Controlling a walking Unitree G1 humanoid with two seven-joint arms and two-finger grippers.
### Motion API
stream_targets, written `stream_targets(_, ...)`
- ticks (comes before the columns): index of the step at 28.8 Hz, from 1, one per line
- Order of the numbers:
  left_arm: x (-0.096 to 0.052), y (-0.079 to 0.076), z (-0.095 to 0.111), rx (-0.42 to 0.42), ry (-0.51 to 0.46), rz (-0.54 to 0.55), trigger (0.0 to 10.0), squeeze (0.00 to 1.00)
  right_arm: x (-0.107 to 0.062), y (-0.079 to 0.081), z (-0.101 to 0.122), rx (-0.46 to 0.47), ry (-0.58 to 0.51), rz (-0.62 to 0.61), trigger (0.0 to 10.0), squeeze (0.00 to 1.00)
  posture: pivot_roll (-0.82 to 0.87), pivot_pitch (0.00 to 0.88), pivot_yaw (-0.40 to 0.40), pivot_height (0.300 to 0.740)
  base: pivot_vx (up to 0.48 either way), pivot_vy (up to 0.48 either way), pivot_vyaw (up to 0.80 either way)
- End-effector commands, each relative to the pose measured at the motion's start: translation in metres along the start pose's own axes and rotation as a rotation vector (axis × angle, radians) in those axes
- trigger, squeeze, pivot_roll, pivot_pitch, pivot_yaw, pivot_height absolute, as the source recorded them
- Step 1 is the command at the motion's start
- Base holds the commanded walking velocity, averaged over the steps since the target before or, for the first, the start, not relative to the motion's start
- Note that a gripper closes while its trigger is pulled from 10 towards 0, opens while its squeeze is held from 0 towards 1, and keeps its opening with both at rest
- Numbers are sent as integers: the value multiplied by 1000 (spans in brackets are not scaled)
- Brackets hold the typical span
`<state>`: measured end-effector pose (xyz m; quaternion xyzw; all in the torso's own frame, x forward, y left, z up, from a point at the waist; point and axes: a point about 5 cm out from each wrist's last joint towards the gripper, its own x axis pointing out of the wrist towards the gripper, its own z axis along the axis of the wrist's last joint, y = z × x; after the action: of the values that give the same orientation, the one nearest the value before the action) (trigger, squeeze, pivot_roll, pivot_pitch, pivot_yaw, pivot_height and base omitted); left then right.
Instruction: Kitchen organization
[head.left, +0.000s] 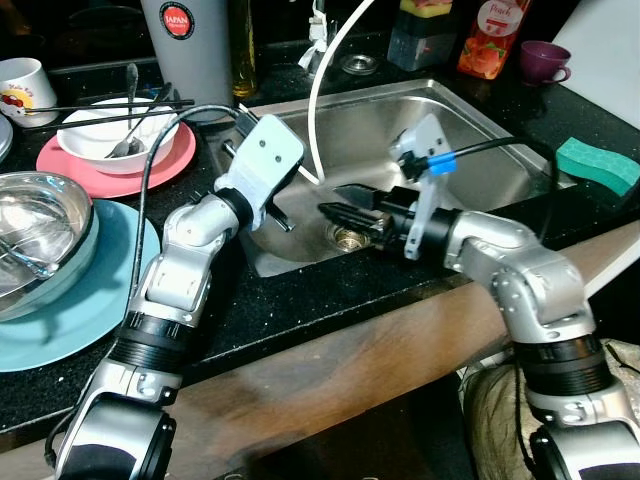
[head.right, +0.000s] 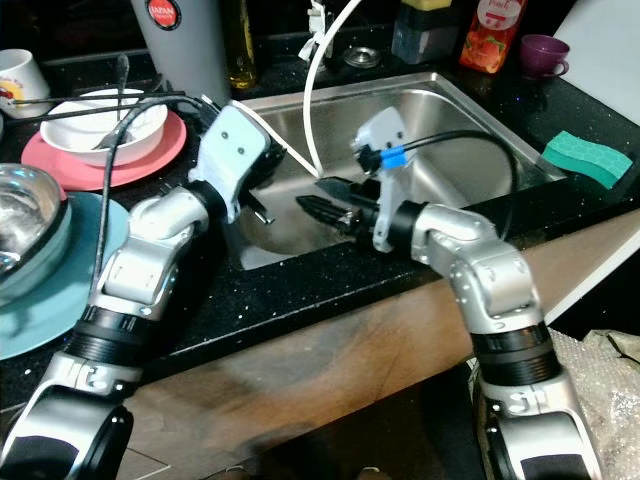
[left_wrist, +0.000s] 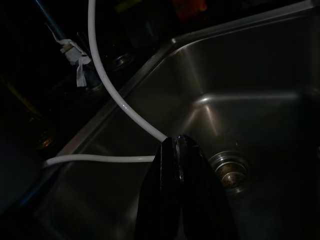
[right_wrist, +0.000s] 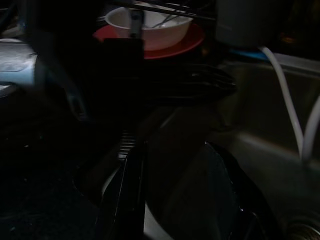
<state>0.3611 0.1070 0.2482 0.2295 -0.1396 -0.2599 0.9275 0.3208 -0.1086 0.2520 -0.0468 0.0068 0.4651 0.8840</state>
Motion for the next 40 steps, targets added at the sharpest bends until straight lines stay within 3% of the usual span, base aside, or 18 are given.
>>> stream_targets(1,2,1,1,4,-8,-10,0,0,1,0,1,-12,13,1,10000,0,37,106,-17,740,0,0,0)
stream_targets(12,15,-1,-5,-39,22,-71,0,0,6,2,-1,-51,68,29,10000,0,30,122,-17,740,0,0,0)
stream_targets(13,16,-3,-6,-39,28,-82,2275,0,6,2,-1,-56,75,28,10000,0,29,123,-16,740,0,0,0)
stream_targets(14,16,-4,-7,-39,36,-89,9725,0,6,2,-2,-60,80,27,10000,0,29,123,-16,740,0,0,0)
stream_targets(19,17,-11,-11,-21,53,-158,10000,12,5,0,-5,-69,103,15,10000,0,28,123,-17,740,0,0,0)
stream_targets(20,17,-12,-12,-19,57,-169,10000,176,5,0,-5,-70,106,15,10000,0,28,123,-17,740,0,0,0)
stream_targets(21,17,-12,-12,-19,57,-169,10000,176,5,0,-5,-70,106,15,10000,0,28,123,-17,740,0,0,0)
stream_targets(22,18,-13,-12,-21,57,-175,10000,941,5,0,-5,-73,109,15,10000,0,28,123,-17,740,0,0,0)
stream_targets(23,18,-13,-12,-19,57,-177,10000,1000,5,0,-6,-74,111,16,10000,0,32,122,-18,740,0,0,0)
stream_targets(24,18,-14,-13,-10,57,-176,10000,1000,5,0,-6,-76,113,17,10000,0,32,122,-18,740,0,0,0)
stream_targets(25,18,-15,-14,-8,60,-175,10000,580,5,0,-7,-76,115,17,10000,0,32,122,-18,740,0,0,0)
stream_targets(26,18,-15,-14,-8,60,-175,10000,580,5,0,-7,-76,115,17,10000,0,32,122,-18,740,0,0,0)
stream_targets(27,18,-15,-15,-5,63,-175,10000,353,5,0,-7,-77,115,17,10000,0,32,122,-18,740,0,0,0)
stream_targets(28,17,-16,-15,-5,65,-175,10000,0,5,0,-7,-76,115,18,10000,0,34,122,-18,740,0,0,0)
stream_targets(35,17,-15,-13,15,62,-160,10000,0,5,0,-8,-78,117,17,10000,0,34,122,-18,740,0,0,0)
stream_targets(40,12,-8,-5,58,37,-68,10000,0,3,-2,-7,-81,111,-3,10000,0,27,120,-11,740,0,0,0)
